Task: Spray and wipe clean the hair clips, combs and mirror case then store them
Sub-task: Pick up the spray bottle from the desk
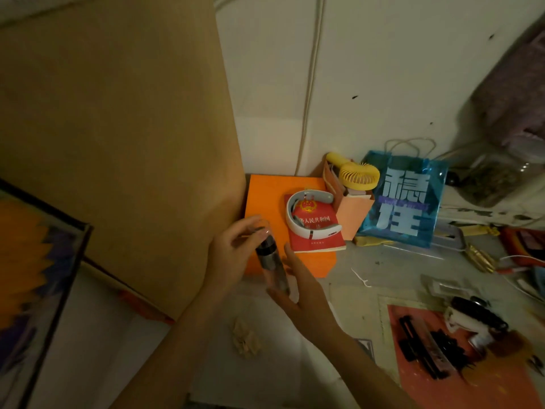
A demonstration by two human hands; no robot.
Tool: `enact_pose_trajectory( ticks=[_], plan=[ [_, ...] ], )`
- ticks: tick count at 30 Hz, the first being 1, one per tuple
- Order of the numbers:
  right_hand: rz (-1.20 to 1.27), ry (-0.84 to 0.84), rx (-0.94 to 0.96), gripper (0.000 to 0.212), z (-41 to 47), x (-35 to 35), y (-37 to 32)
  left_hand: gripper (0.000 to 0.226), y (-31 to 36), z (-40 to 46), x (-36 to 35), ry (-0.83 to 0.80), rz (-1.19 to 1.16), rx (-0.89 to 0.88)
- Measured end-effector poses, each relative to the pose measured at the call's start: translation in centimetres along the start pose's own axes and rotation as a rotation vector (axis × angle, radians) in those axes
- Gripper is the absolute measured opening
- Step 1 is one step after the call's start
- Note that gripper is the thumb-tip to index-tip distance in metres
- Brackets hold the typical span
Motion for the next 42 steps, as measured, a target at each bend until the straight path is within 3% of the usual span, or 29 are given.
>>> enact_pose_trajectory(
  ticks=[21, 42],
  plan=[
    [0.352, 0.197, 0.157, 0.065, 1.1, 3.8, -6.2, 0.023, 8.9, -0.7, -1.5, -0.110, -0.138, -0.180],
    [0.318, 0.255, 0.221, 0.072, 1.9, 5.2, -7.2, 0.026, 11.5, -0.1, -1.9, -0.240, -0.113, -0.273]
  ],
)
Point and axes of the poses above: each hand's wrist, its own z-axis towards the middle knuckle, its own x-axis out of the back of the hand, y = z × x, the point moved 3 cm from there along z, towards the middle knuckle, and after that the axes turned 15 degrees about y, right-handed, at the moved point
